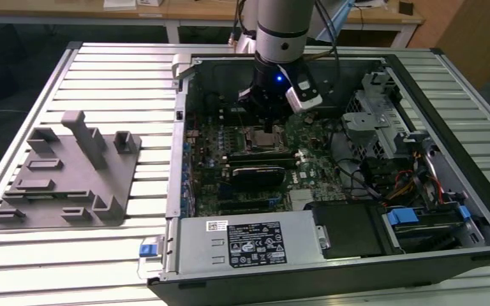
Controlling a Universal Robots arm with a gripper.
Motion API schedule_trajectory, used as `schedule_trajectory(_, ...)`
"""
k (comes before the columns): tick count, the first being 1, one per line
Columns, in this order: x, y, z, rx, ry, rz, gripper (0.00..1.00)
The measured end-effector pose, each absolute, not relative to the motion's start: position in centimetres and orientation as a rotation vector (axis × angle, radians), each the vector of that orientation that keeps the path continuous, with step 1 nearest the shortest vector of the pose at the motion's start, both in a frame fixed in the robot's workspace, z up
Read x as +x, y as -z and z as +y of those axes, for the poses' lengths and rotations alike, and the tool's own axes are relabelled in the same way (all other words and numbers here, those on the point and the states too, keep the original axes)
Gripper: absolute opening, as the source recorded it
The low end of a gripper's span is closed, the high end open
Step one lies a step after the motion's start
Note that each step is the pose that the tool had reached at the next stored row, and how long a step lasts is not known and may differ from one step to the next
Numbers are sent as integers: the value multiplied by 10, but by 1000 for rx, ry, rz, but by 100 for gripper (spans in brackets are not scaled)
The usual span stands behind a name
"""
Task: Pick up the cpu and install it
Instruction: 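Close the cpu cover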
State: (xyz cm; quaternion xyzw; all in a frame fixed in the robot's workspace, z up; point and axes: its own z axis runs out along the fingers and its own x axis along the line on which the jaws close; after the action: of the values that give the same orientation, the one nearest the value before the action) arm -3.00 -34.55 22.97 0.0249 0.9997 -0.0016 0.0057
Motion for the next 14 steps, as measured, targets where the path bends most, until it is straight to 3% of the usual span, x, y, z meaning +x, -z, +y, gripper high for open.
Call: schedule_trajectory(14,-33,-228,-346,67,5,3129,11)
